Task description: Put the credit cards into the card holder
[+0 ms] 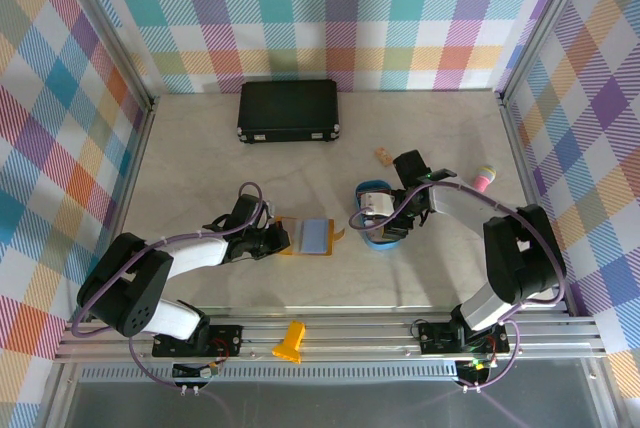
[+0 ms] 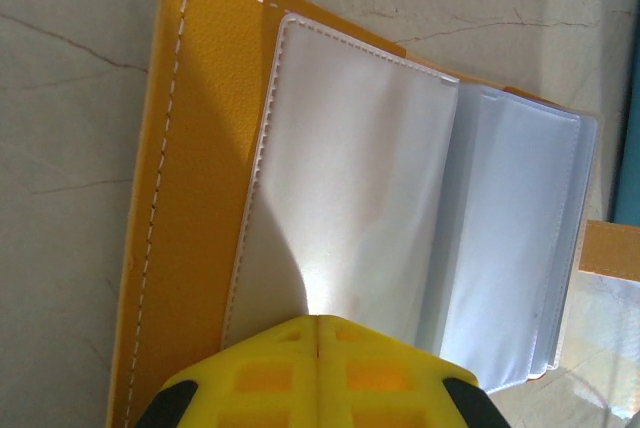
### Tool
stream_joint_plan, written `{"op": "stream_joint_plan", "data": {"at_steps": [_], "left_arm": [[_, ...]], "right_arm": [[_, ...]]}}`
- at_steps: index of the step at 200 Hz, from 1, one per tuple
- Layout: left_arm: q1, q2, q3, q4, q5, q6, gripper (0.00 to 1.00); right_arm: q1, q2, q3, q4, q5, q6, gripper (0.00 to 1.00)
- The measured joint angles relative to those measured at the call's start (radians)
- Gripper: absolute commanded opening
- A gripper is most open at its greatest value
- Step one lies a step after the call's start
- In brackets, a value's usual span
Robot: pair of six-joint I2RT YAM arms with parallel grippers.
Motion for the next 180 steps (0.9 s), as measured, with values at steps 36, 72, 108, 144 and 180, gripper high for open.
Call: {"op": "stream_joint_plan", "data": {"at_steps": [36, 72, 108, 144, 180], "left_arm": [[0.0, 0.001, 0.0, 0.002, 0.0, 0.0, 0.0], [0.0, 0.004, 0.0, 0.008, 0.004, 0.0, 0.0], [0.0, 0.007, 0.0, 0.015, 0.006, 0.001, 0.0], [0.0, 0.008, 0.001, 0.015, 0.008, 0.008, 0.0], [0.0, 0.008, 0.003, 0.014, 0.008, 0.018, 0.0]], "right_arm": [[0.003, 0.021, 0.0, 0.02, -0.004, -0.007, 0.64], [0.009, 0.048, 0.002, 0.026, -0.01, -0.023, 0.6], [0.009, 0.058, 0.016, 0.024, -0.014, -0.026, 0.53], [0.009, 0.061, 0.018, 0.029, -0.004, -0.029, 0.42], [0.014, 0.059, 0.022, 0.036, 0.0, -0.029, 0.32]]}}
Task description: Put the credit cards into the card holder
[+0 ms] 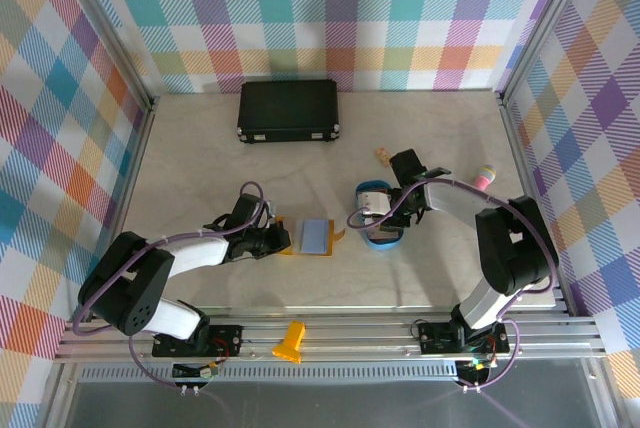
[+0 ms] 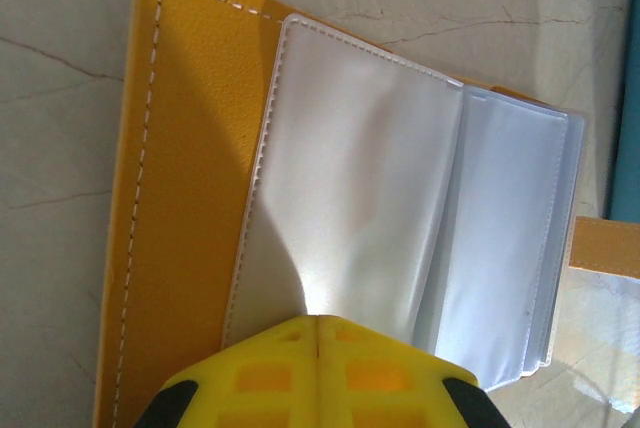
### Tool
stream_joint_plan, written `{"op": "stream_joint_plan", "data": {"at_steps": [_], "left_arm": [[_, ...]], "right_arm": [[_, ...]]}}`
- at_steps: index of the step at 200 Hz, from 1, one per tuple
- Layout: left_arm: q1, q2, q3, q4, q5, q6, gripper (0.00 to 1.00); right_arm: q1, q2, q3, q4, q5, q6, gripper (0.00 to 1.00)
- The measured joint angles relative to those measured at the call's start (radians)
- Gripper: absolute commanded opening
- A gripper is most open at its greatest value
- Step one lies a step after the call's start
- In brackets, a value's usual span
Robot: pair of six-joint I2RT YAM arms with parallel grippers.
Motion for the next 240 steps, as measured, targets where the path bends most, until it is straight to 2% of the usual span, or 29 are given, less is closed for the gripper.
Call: {"op": "stream_joint_plan", "data": {"at_steps": [66, 114, 124, 133, 144, 149, 158, 195, 203, 220, 231, 240], "left_arm": [[0.0, 0.0, 0.0, 0.0, 0.0, 0.0, 0.0], [0.0, 0.0, 0.0, 0.0, 0.0, 0.0, 0.0], [0.0, 0.0, 0.0, 0.0, 0.0, 0.0, 0.0], [0.0, 0.0, 0.0, 0.0, 0.0, 0.0, 0.0], [0.0, 0.0, 0.0, 0.0, 0.0, 0.0, 0.0], [0.0, 0.0, 0.0, 0.0, 0.0, 0.0, 0.0], [0.0, 0.0, 0.0, 0.0, 0.0, 0.0, 0.0], [0.0, 0.0, 0.0, 0.001, 0.0, 0.0, 0.0], [0.0, 0.0, 0.0, 0.002, 0.0, 0.0, 0.0], [0.0, 0.0, 0.0, 0.003, 0.0, 0.0, 0.0], [0.0, 0.001, 0.0, 0.004, 0.0, 0.0, 0.0], [0.0, 0.002, 0.0, 0.005, 0.001, 0.0, 0.0]], "right_arm": [[0.002, -0.014, 0.0, 0.019, 0.018, 0.002, 0.11], [0.012, -0.049, -0.008, 0.027, 0.046, 0.002, 0.03], [0.016, -0.067, -0.013, 0.023, 0.052, 0.005, 0.09], [0.022, -0.085, -0.016, 0.013, 0.053, 0.007, 0.26], [0.028, -0.102, -0.017, 0.003, 0.053, 0.015, 0.41], [0.028, -0.109, -0.016, 0.0, 0.053, 0.014, 0.51], [0.031, -0.113, -0.017, -0.002, 0.052, 0.019, 0.61], [0.034, -0.105, -0.017, -0.012, 0.048, 0.011, 0.63], [0.034, -0.091, -0.015, -0.019, 0.046, 0.011, 0.61], [0.034, -0.045, -0.007, -0.028, 0.045, 0.01, 0.48], [0.034, -0.016, -0.001, -0.038, 0.04, 0.006, 0.47], [0.034, 0.0, 0.009, -0.048, 0.031, 0.007, 0.51]]}}
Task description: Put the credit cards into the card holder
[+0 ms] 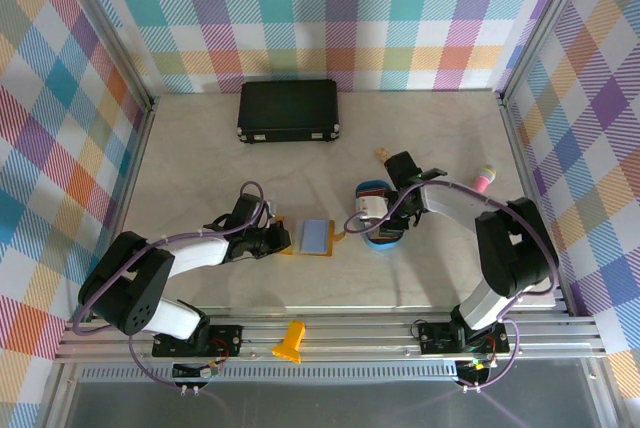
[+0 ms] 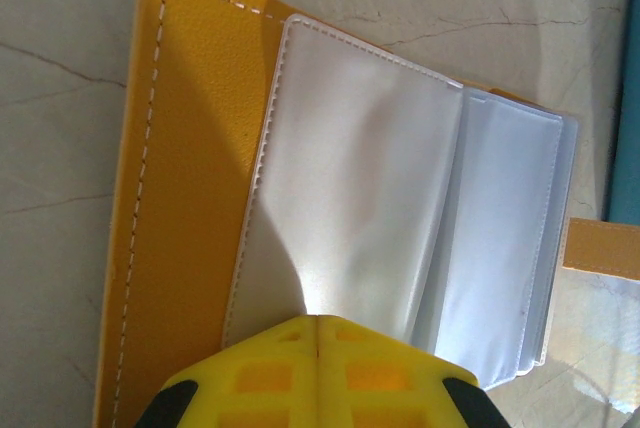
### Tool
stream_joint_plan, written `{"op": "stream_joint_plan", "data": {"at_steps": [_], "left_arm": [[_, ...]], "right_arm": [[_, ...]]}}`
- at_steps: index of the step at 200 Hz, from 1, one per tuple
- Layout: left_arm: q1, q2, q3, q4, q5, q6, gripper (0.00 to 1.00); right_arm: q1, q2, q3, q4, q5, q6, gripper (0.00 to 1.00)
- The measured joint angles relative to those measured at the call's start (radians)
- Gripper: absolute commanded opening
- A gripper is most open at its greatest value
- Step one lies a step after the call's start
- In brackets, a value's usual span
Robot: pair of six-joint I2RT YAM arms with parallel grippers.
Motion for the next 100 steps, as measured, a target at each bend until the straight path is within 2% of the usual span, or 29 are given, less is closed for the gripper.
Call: {"op": "stream_joint_plan", "data": {"at_steps": [17, 52, 80, 100], "left_arm": [[0.0, 0.003, 0.0, 0.003, 0.003, 0.0, 0.0], [0.0, 0.005, 0.0, 0.007, 0.007, 0.0, 0.0], [0.0, 0.005, 0.0, 0.007, 0.008, 0.0, 0.0], [0.0, 0.005, 0.0, 0.007, 0.008, 0.0, 0.0]], "right_arm": [[0.0, 0.007, 0.011, -0.006, -0.008, 0.002, 0.58], [0.0, 0.011, 0.012, -0.009, -0.015, 0.001, 0.6], [0.0, 0.013, 0.011, -0.001, -0.015, 0.001, 0.58], [0.0, 0.016, 0.011, 0.01, -0.016, 0.001, 0.51]]}}
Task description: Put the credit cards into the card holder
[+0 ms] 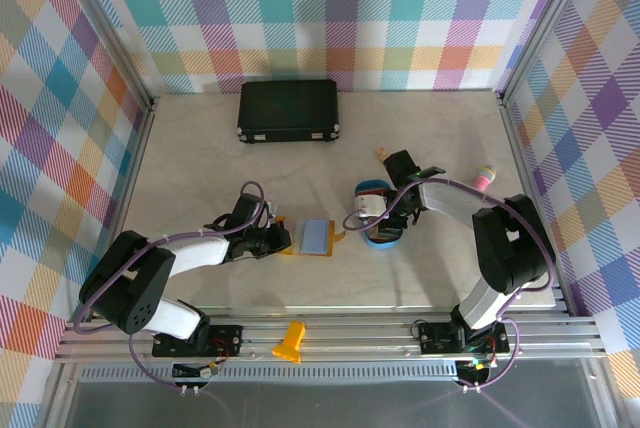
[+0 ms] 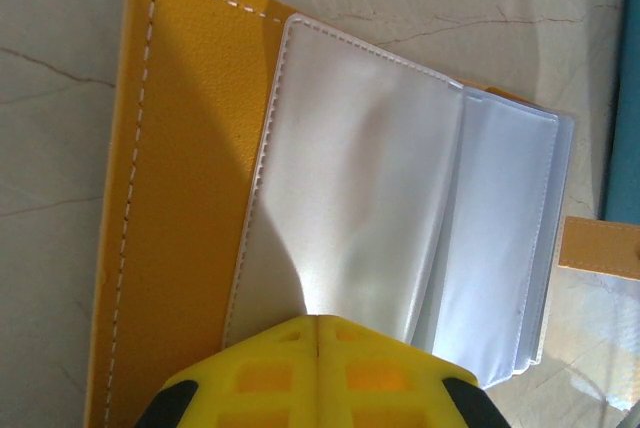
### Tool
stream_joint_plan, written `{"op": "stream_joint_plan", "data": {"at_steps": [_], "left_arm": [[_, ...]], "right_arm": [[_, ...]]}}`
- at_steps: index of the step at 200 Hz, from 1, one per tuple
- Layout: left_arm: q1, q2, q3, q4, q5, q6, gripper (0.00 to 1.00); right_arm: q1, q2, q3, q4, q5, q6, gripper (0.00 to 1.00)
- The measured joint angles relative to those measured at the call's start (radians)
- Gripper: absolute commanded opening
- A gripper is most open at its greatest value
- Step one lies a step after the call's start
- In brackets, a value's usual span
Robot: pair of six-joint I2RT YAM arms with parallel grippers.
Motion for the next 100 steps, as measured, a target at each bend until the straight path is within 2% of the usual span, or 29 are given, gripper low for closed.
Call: {"op": "stream_joint_plan", "data": {"at_steps": [100], "left_arm": [[0.0, 0.0, 0.0, 0.0, 0.0, 0.0, 0.0]], "right_arm": [[0.0, -0.029, -0.016, 0.044, 0.001, 0.0, 0.07]]}}
